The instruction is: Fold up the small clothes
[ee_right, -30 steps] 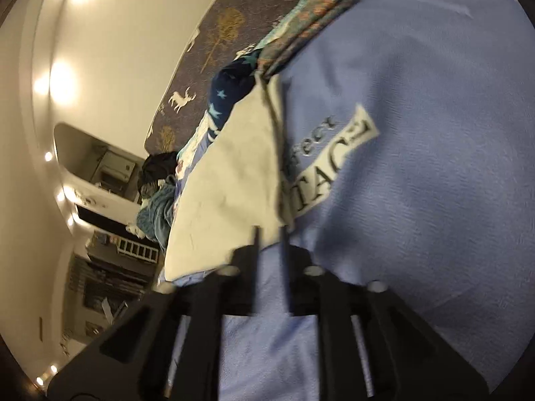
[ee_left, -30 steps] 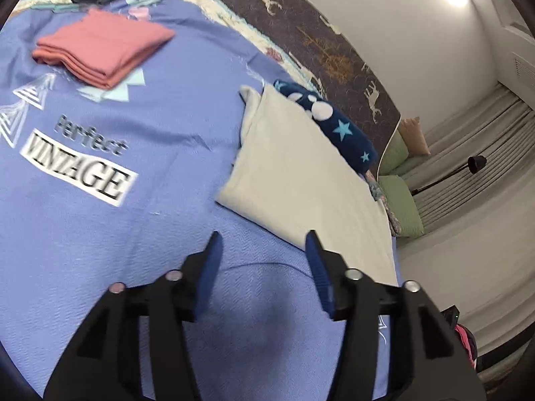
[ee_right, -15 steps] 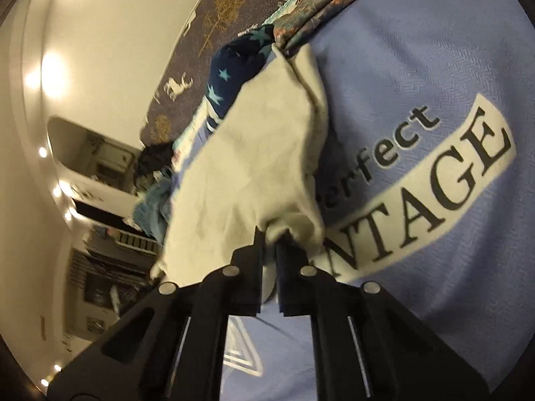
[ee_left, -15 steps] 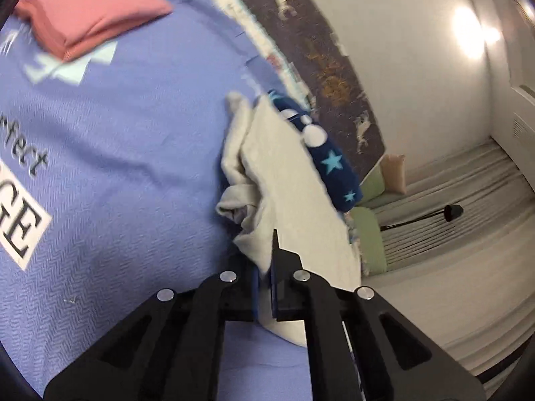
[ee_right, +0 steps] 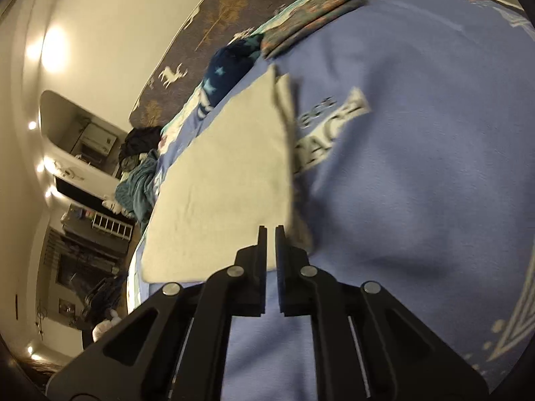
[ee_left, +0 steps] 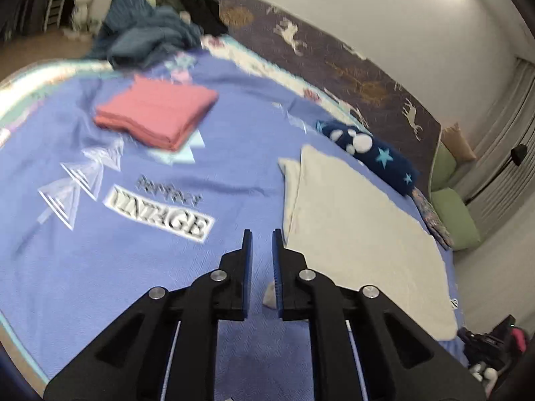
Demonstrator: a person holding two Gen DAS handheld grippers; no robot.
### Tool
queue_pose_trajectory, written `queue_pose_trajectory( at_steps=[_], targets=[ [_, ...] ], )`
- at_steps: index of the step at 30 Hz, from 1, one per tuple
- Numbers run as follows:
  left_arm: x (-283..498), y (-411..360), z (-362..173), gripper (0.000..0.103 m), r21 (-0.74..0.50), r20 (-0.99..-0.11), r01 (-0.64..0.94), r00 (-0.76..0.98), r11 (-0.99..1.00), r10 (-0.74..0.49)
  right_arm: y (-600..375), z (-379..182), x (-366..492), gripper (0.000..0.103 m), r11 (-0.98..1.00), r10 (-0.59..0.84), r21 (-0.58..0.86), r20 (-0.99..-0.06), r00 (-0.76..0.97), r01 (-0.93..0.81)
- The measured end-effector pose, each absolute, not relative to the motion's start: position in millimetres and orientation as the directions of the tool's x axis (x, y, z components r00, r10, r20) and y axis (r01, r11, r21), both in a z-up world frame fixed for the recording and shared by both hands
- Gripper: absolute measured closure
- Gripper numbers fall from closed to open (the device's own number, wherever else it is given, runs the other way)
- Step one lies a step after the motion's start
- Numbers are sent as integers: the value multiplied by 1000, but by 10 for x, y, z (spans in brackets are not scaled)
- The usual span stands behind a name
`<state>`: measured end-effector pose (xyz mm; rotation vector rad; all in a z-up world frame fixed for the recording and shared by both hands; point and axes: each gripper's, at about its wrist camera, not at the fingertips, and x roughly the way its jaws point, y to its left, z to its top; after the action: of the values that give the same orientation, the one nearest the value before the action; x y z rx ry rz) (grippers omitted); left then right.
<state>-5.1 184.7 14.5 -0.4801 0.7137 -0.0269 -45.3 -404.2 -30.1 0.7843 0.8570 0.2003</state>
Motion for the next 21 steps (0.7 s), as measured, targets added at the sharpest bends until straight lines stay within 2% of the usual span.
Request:
queue_pose_trajectory(
  at_steps=[2, 4, 7, 9, 13, 17, 21],
  targets=[
    [-65, 1601, 388, 81, -407, -582, -38, 781, 913, -227, -4156, -291, -504, 91, 695, 446, 704, -580, 682, 144],
    [-72, 1127, 613, 61, -324, -559, 101, 782, 941, -276, -4185, -266, -451, 84, 705, 446, 699, -570, 690, 121],
    [-77, 400, 685, 52, -263, -562, 314, 719, 912, -410, -4157, -243, -377, 78, 728, 443, 680, -563, 698, 86],
    [-35, -191, 583, 51, -258, -609, 464, 603, 848, -515, -4174, -240, -326, 76, 735, 452, 675, -559, 696, 65],
    [35, -1181, 325, 51, -255, -687, 634, 413, 730, -598, -4189, -165, -132, 67, 786, 443, 618, -579, 684, 13],
    [87, -1914, 122, 51, -275, -727, 713, 285, 645, -624, -4304, -139, 137, 67, 804, 446, 595, -591, 672, -10],
    [198, -2334, 58, 49, -227, -766, 731, 275, 644, -582, -4476, -153, 510, 67, 788, 475, 616, -602, 642, -6]
  ],
)
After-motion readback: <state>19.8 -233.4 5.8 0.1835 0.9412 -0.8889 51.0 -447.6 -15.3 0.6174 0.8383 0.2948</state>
